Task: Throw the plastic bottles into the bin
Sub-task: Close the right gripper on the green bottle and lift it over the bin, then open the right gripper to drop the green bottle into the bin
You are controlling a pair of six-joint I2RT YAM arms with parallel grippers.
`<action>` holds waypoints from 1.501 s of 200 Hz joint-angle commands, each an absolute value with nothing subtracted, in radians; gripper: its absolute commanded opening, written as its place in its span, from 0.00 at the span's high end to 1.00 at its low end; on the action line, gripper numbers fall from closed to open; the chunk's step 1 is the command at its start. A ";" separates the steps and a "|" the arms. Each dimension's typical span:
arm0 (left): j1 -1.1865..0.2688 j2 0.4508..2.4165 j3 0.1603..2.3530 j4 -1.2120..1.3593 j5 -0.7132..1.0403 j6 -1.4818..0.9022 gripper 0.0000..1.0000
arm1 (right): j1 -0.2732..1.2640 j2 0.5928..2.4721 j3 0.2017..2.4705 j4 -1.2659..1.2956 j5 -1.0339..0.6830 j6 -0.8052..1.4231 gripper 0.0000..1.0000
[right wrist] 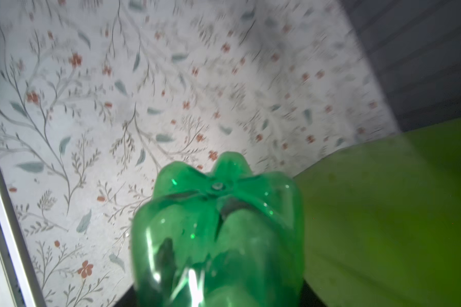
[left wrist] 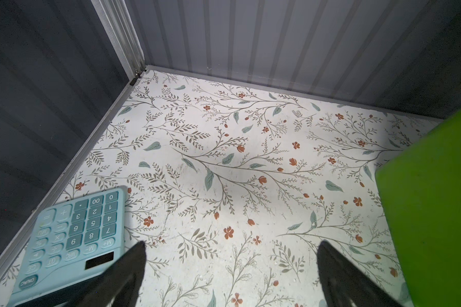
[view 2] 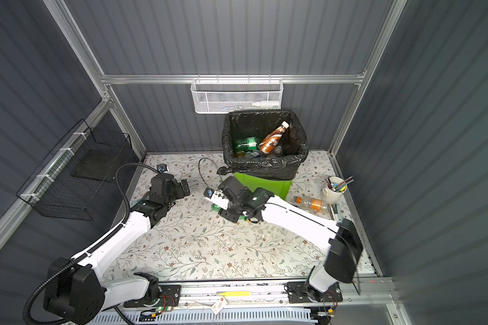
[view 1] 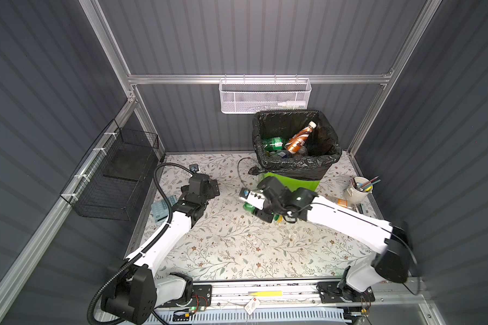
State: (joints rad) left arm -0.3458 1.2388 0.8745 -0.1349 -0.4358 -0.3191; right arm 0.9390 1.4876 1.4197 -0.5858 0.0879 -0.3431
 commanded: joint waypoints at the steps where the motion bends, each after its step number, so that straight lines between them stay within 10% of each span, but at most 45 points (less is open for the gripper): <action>1: -0.341 1.235 0.859 -0.126 -0.414 -0.333 0.00 | 0.936 1.347 1.498 -0.481 0.225 -0.414 0.48; 117: -0.341 1.261 0.844 -0.081 -0.384 -0.330 0.00 | 0.933 0.887 1.437 0.359 0.235 -0.762 0.44; 180: -0.342 1.273 0.841 -0.071 -0.337 -0.352 0.00 | 0.517 1.246 1.578 -0.034 -0.051 -0.150 0.38; 210: -0.342 1.259 0.838 -0.078 -0.339 -0.334 0.00 | 0.463 1.424 1.733 -0.295 -0.102 -0.085 0.01; 300: -0.521 1.176 0.857 -0.008 -0.364 -0.081 0.00 | 0.327 0.977 1.359 0.008 0.214 -0.052 0.01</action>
